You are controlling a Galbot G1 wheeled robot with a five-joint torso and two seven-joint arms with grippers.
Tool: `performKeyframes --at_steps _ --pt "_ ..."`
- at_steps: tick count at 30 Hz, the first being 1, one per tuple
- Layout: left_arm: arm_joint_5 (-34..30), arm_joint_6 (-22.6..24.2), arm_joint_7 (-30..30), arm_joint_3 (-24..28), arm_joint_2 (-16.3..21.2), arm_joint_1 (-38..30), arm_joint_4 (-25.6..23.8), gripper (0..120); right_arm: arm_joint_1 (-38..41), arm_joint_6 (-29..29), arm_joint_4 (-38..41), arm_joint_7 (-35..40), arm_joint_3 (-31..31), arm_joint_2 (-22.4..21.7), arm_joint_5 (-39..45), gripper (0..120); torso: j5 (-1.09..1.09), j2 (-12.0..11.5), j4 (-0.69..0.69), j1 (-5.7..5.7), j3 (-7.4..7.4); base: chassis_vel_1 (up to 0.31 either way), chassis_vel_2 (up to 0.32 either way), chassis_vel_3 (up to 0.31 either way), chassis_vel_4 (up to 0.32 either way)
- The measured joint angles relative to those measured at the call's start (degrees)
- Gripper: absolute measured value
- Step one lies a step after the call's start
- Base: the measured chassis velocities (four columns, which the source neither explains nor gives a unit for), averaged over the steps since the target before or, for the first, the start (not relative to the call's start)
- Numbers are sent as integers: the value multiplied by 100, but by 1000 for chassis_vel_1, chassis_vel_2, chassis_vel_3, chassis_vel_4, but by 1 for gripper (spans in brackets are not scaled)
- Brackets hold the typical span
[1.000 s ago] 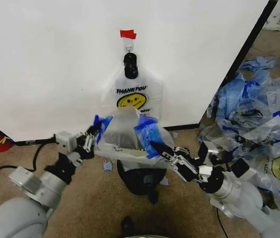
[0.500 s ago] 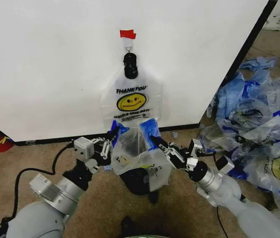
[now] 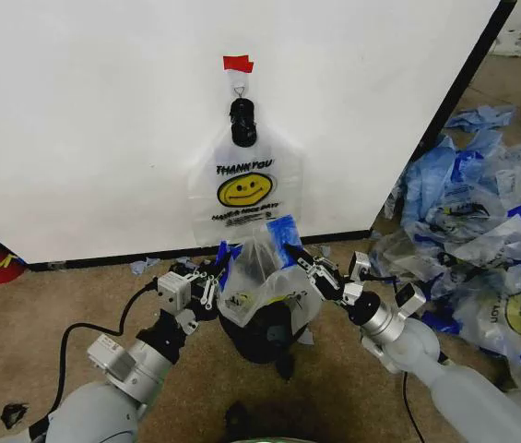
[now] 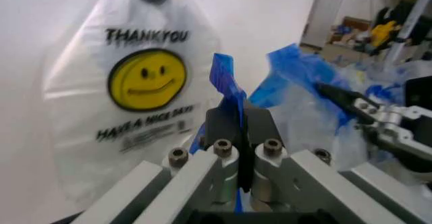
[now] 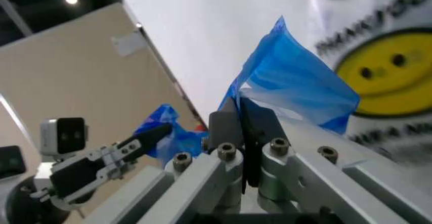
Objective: Pick up the garbage bag from the wall and place it over the trash bin.
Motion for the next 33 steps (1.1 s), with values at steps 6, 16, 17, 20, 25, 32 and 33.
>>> performKeyframes --at_steps 6,16,17,20,25,32,33 --pt "264 -87 -104 7 -21 230 130 0 -555 137 169 162 208 -289 -51 0 0 0 -1 0 -1 0 0 0 0" --pt "564 -139 -202 354 -163 275 403 0 -1344 92 251 -359 698 -494 -160 0 -1 0 0 0 -1 0 0 0 0" --pt "571 -139 -202 366 -165 272 418 0 -1368 93 247 -364 711 -494 -167 0 -1 0 0 0 -1 0 0 0 0" --pt "634 -140 -227 432 -170 238 495 0 -1502 122 223 -350 772 -485 -232 0 0 0 0 0 -1 0 0 0 0" --pt "771 -130 -298 574 -197 147 656 0 -1765 205 189 -342 906 -464 -518 0 0 0 -1 0 -1 0 0 0 0" --pt "986 -149 -363 724 -245 207 804 0 -2329 368 336 -293 1314 -490 -830 0 -1 0 -1 0 -1 0 0 0 0" --pt "986 -149 -363 724 -245 207 804 0 -2329 368 336 -293 1314 -490 -830 0 -1 0 -1 0 -1 0 0 0 0"
